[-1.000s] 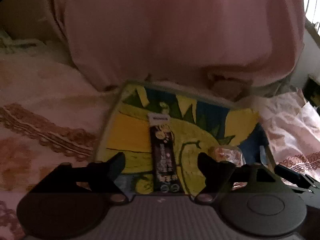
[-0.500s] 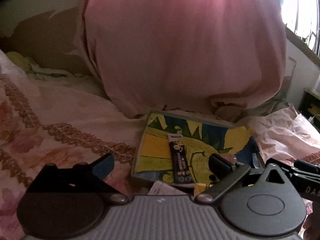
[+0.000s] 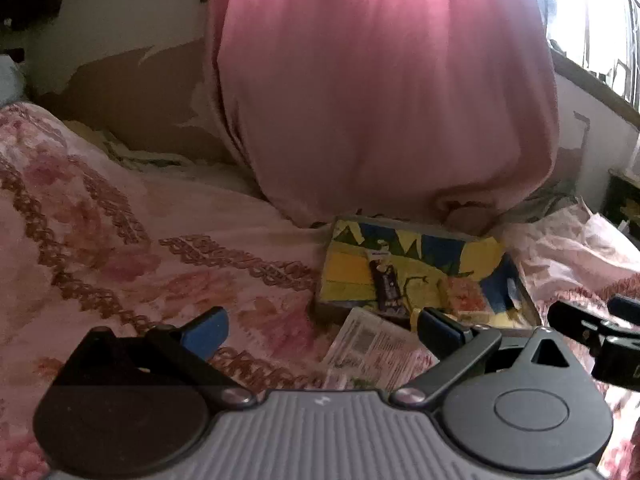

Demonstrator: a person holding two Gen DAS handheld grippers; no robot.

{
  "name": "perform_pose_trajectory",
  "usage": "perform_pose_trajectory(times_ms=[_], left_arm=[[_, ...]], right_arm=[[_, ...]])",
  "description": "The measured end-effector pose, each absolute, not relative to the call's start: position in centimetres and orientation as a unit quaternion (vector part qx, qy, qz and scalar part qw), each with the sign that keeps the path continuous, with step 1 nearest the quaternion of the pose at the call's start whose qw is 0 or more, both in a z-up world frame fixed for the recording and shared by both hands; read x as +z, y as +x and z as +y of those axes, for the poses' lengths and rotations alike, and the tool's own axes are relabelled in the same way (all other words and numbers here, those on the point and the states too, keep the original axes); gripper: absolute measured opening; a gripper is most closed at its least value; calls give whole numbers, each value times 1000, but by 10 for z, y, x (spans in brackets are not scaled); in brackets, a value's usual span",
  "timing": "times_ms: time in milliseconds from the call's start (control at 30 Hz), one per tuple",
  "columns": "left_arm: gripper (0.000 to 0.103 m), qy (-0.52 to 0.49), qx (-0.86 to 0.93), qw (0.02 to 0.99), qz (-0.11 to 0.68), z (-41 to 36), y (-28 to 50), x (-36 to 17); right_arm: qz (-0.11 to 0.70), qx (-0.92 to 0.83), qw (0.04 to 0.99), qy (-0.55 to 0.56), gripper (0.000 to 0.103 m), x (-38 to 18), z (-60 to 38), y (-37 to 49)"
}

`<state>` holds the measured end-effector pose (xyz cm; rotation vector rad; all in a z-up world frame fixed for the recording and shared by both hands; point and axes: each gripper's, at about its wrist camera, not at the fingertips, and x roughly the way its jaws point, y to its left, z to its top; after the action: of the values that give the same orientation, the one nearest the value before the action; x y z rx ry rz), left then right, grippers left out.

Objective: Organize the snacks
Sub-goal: 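Lower both packets into the yellow box and open both tools, then move both open tools back over the remaining snacks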

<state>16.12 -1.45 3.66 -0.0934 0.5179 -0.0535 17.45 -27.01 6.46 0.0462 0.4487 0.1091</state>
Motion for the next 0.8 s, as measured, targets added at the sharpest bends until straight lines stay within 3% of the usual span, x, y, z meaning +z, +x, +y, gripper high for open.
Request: perform_pose_trajectory(times_ms=[300,800], left_arm=[[103,-30,-10,963,268,-11,110,26],[103,-27,4,947,321,4,63,-4]], right_arm=[[212,57,975,7,103,62,-258,121],[293,60,954,30,103,41,-258,62]])
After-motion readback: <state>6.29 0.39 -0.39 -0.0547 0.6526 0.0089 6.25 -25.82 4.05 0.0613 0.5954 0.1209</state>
